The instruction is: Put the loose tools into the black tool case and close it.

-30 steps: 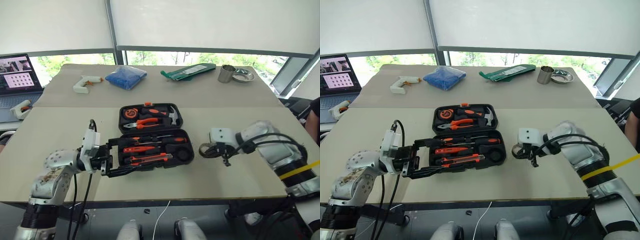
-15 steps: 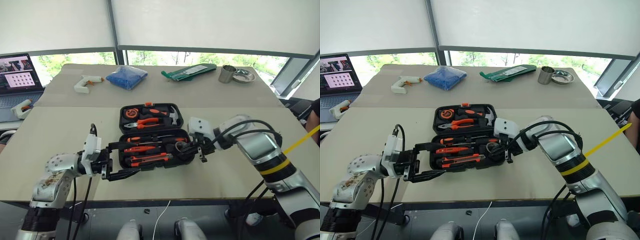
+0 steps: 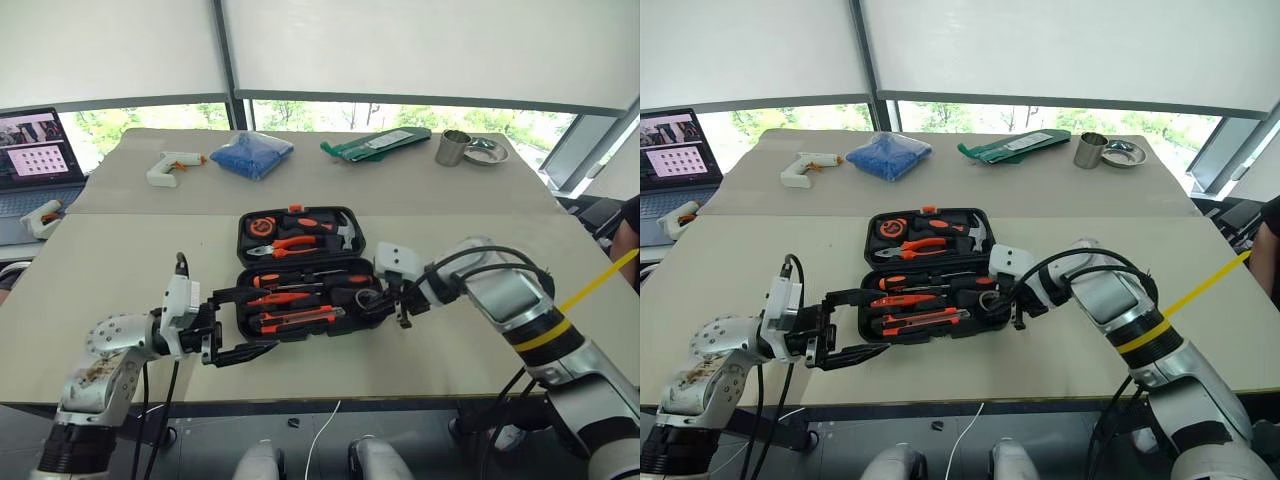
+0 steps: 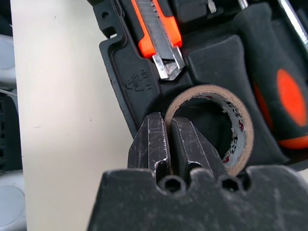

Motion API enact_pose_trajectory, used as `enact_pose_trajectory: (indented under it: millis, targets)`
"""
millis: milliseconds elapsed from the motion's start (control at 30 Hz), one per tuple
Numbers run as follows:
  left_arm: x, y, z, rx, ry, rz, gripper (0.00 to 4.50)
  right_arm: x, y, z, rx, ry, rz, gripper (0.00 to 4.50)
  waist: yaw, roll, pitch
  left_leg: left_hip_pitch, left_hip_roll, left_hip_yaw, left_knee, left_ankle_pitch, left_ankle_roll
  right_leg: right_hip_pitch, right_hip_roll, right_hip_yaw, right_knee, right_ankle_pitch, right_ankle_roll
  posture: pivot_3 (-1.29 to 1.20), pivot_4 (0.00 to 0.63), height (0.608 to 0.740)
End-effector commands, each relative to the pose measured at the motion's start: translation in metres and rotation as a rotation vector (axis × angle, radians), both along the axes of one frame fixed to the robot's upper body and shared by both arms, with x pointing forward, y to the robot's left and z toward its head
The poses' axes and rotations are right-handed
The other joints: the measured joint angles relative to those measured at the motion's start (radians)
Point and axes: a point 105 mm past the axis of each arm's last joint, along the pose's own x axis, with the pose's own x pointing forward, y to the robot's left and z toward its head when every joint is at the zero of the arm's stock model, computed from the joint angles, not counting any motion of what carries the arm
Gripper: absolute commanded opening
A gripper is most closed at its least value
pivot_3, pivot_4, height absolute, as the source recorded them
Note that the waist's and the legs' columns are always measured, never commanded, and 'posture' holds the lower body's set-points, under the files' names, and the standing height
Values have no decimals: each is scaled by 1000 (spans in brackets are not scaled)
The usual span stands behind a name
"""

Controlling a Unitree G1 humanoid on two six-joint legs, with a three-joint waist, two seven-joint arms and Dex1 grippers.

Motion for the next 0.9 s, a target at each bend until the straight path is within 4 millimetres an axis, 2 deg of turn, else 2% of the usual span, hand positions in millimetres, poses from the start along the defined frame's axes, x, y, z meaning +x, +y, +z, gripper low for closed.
enact_pose_trajectory:
  millis: [33, 233, 300, 400, 467, 567, 633, 667, 733, 800, 833, 900]
  targets:
    - [1, 4, 7, 12, -47, 25, 4500, 0, 5, 12, 13, -64, 34, 1287, 1, 0, 0, 0, 0, 0, 0, 0, 0, 0, 0, 0, 0, 0, 0, 0, 150, 740]
    - [8, 12, 7, 31, -9, 100, 4500, -4, 4, 45, 95, -69, 61, 3289, -1, 0, 0, 0, 0, 0, 0, 0, 0, 0, 0, 0, 0, 0, 0, 0, 150, 740]
    - [14, 16, 11, 3, 1, 153, 4500, -4, 2, 59, 154, -55, 32, 3289, 0, 0, 0, 0, 0, 0, 0, 0, 0, 0, 0, 0, 0, 0, 0, 0, 150, 740]
    - [35, 39, 19, -41, 26, 360, 4500, 10, -18, 73, 213, -103, -46, 3289, 1, 0, 0, 0, 0, -1, 0, 0, 0, 0, 0, 0, 0, 0, 0, 0, 150, 740]
    - [50, 60, 18, -41, 44, 525, 4000, 24, -35, 74, 233, -150, -129, 2754, 3, 0, 0, 0, 0, -1, 0, 0, 0, 1, 0, -1, 0, 0, 0, 0, 150, 740]
    - [74, 86, 18, -62, 86, 755, 3057, 54, -57, 64, 195, -355, -241, 1916, 1, 0, 0, 1, 0, -1, 0, 0, 0, 2, 0, -1, 0, 0, 0, 0, 150, 740]
    - [84, 94, 15, -54, 118, 834, 2331, 66, -63, 55, 145, -464, -244, 1164, 0, 0, 0, 1, 0, -1, 0, 0, 0, 2, 0, -1, 0, 0, 0, 0, 150, 740]
    - [90, 94, 11, -43, 142, 864, 1814, 71, -62, 49, 126, -504, -235, 751, -1, 0, 0, 1, 0, -1, 0, 0, 0, 1, 0, -1, 0, 0, 0, 0, 150, 740]
    - [100, 91, 1, -9, 167, 893, 1184, 83, -57, 43, 136, -575, -248, 141, -3, 0, 0, 0, -1, 0, 0, 0, 0, 1, 0, 0, 0, 0, 0, 0, 150, 740]
    - [108, 85, -8, 36, 188, 896, 369, 94, -53, 38, 148, -629, -265, 0, -8, 0, 0, 1, -1, 0, -1, 0, -1, 1, 0, 0, 0, 0, 0, 0, 150, 740]
    - [111, 80, -15, 61, 209, 879, 124, 100, -49, 34, 154, -645, -277, 0, -11, 0, 0, 1, -1, 0, -1, 0, -1, 0, 0, 1, 0, 1, 0, 0, 150, 740]
    - [114, 71, -23, 87, 249, 841, 53, 106, -41, 30, 173, -672, -271, 0, -13, 0, 0, 1, -1, 1, -1, 1, -1, 0, 0, 1, 0, 1, 0, 0, 150, 740]
